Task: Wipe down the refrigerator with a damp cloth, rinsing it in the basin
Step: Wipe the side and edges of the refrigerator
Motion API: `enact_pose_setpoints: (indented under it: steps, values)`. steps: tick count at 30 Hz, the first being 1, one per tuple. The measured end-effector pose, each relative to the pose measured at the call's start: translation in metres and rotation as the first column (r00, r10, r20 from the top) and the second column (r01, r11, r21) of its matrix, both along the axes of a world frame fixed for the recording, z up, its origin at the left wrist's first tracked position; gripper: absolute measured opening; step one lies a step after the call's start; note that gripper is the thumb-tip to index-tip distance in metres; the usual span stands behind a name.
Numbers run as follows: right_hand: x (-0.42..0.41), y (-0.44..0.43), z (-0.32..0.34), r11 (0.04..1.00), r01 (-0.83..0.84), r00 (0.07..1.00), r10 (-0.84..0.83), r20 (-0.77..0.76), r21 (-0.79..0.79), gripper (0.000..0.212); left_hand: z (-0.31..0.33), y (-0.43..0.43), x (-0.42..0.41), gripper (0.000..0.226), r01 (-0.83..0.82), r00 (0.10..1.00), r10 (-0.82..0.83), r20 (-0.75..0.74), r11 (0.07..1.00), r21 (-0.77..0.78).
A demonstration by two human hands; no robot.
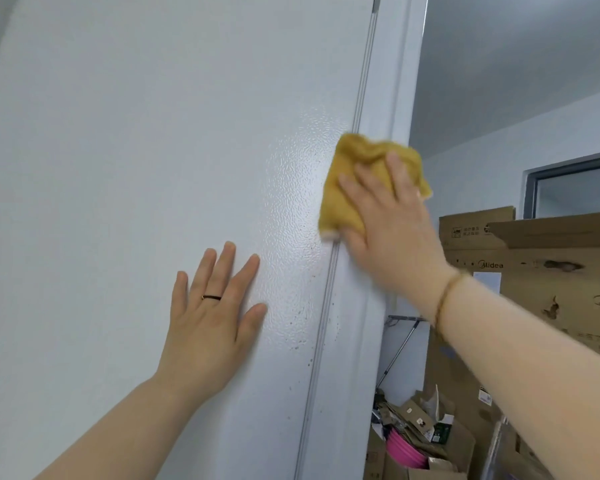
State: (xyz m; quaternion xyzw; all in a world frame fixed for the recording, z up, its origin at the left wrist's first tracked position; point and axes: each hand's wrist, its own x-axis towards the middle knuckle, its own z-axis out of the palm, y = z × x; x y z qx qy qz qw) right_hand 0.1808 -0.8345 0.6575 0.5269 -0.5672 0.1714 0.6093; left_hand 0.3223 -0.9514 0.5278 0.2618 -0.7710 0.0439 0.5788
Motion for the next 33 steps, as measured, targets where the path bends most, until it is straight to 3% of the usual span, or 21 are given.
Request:
enact_pose_setpoints:
  steps: [2,4,8,10,13,14,17,19,23,27,30,33]
  values:
    - [0.01,-0.007,0.035,0.999,0.035,0.976,-0.04,0.212,0.028,0.056,-0.002,-0.003,0.0,0.07,0.004,1.0,-0.004,0.006,1.0,-0.021]
    - [0.019,-0.007,0.046,0.996,0.071,0.961,-0.084,0.263,0.056,0.056,-0.001,-0.004,0.002,0.073,0.001,1.0,-0.001,0.001,1.0,-0.025]
    - [0.007,-0.008,-0.026,0.986,0.152,0.988,-0.15,-0.029,0.075,0.054,0.002,-0.001,0.004,0.064,0.01,1.0,-0.01,-0.024,1.0,0.001]
    - [-0.005,-0.001,-0.056,0.969,0.163,0.982,-0.142,-0.125,0.183,0.058,0.003,0.001,0.004,0.061,0.011,1.0,-0.011,-0.015,1.0,0.001]
    - [-0.004,0.012,-0.036,0.967,0.173,0.97,-0.135,-0.202,0.187,0.054,0.003,0.004,0.004,0.061,0.003,1.0,-0.003,-0.009,1.0,0.013]
    - [0.0,0.012,-0.02,0.97,0.171,0.977,-0.145,-0.155,0.175,0.051,0.003,0.004,0.003,0.061,0.002,1.0,-0.002,-0.009,1.0,0.014]
    - [0.011,0.003,0.027,0.981,0.076,0.973,-0.112,0.203,0.176,0.054,0.001,0.006,0.0,0.062,-0.003,1.0,0.003,-0.029,1.0,0.02]
    - [0.024,-0.003,0.028,0.986,0.089,0.956,-0.124,0.265,0.139,0.054,-0.002,0.006,-0.001,0.062,-0.006,0.998,0.007,-0.055,1.0,0.021]
    - [0.01,-0.01,-0.057,0.983,0.172,0.984,-0.174,0.026,0.068,0.054,-0.017,0.004,0.0,0.06,-0.013,0.999,0.014,-0.045,0.999,0.03]
    - [-0.007,0.005,-0.148,0.962,0.178,0.977,-0.149,-0.151,0.206,0.057,-0.021,0.007,0.002,0.06,-0.001,0.999,0.003,-0.04,0.999,0.054]
    - [-0.014,0.011,-0.133,0.977,0.098,0.962,-0.044,-0.271,0.187,0.052,-0.02,0.008,0.004,0.062,-0.001,1.0,0.002,-0.018,0.999,0.043]
    - [-0.012,0.008,-0.1,0.988,0.074,0.977,-0.044,-0.21,0.137,0.056,-0.021,0.009,0.004,0.07,-0.009,1.0,0.009,-0.026,1.0,0.022]
